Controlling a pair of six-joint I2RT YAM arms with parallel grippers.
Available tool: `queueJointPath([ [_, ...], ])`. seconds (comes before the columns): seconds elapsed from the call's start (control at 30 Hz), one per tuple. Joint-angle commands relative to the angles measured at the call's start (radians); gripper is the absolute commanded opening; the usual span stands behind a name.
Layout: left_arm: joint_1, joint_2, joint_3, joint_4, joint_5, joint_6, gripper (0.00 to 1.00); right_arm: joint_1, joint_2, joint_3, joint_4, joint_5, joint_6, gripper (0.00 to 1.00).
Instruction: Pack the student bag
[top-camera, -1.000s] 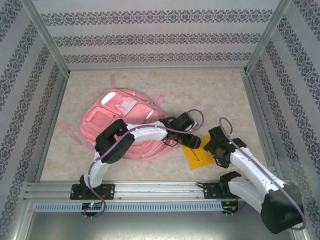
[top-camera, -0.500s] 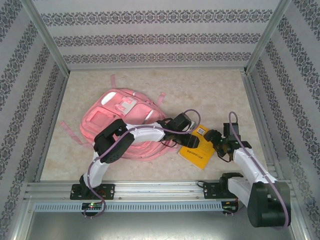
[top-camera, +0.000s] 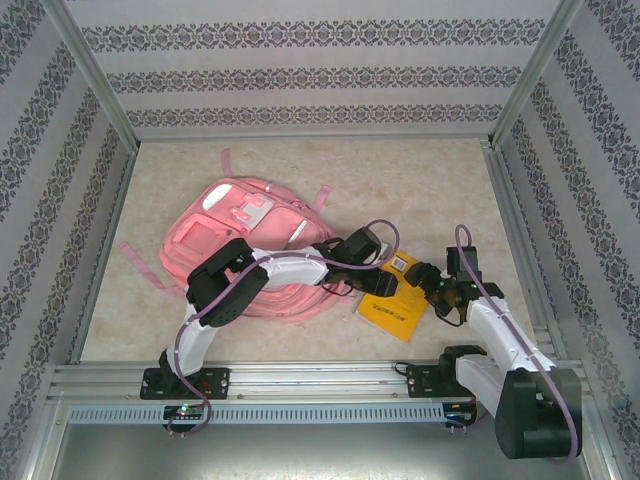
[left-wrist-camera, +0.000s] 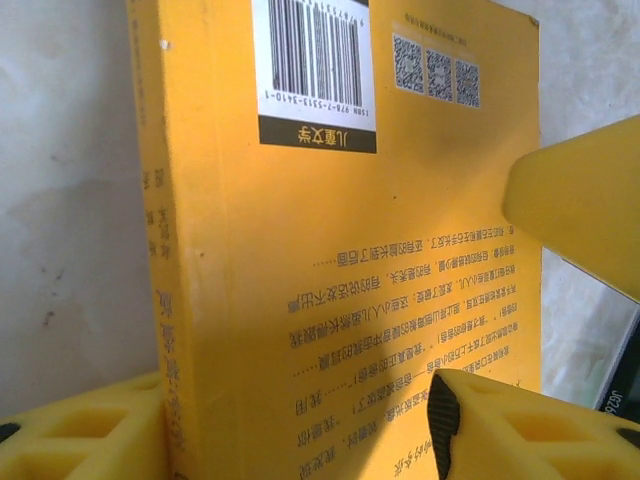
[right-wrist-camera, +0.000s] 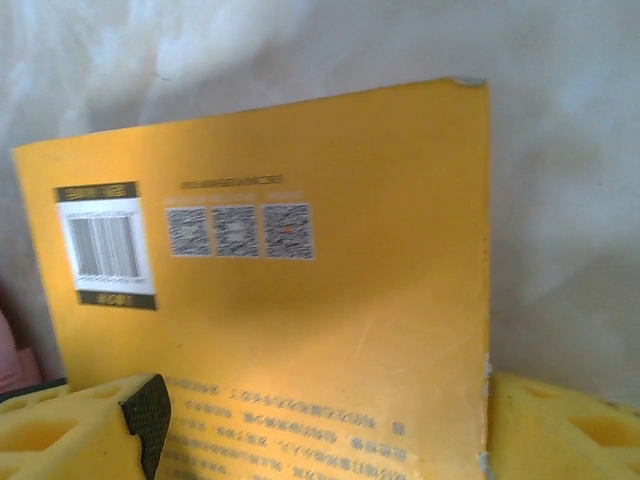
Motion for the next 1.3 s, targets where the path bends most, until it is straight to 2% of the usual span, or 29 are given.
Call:
queueJointPath([
  [0.0,-0.026,0.014,-0.002,0.052,0.083,-0.025,0.56,0.007,0.039,-0.034,0.055,-0.08,0.014,0.8],
  [0.07,-0.026,0.01,-0.005,0.072,0.099,-0.03,0.53,0.008,0.058,-0.055,0.101,-0.12,0.033,0.79],
  [0.23,-0.022,-0.01,-0.022,0.129,0.133,-0.046,0.45,0.01,0.065,-0.074,0.132,-0.127,0.051,0.76],
  [0.4,0.007,-0.039,-0.086,0.268,0.185,-0.13,0.14,0.009,0.023,-0.062,0.084,-0.098,0.025,0.74],
  [0.5,0.038,-0.068,-0.144,0.396,0.232,-0.222,0.0,0.011,-0.057,-0.047,0.024,-0.066,0.015,0.74],
  [0.67,0.091,-0.175,-0.25,0.6,0.264,-0.379,0.0,0.068,-0.218,0.021,-0.095,0.037,0.013,0.76],
  [0.87,0.109,-0.386,-0.304,0.593,0.18,-0.392,0.0,0.191,-0.367,0.071,-0.058,0.045,0.072,0.78],
  [1.07,0.112,-0.594,-0.363,0.518,0.017,-0.338,0.0,0.282,-0.452,0.113,0.07,0.048,0.137,0.79],
  [1.17,0.113,-0.693,-0.423,0.502,-0.117,-0.322,0.0,0.296,-0.456,0.136,0.116,0.023,0.154,0.8],
  [1.27,0.116,-0.792,-0.529,0.568,-0.284,-0.349,0.0,0.294,-0.462,0.087,0.284,-0.053,0.282,0.84],
])
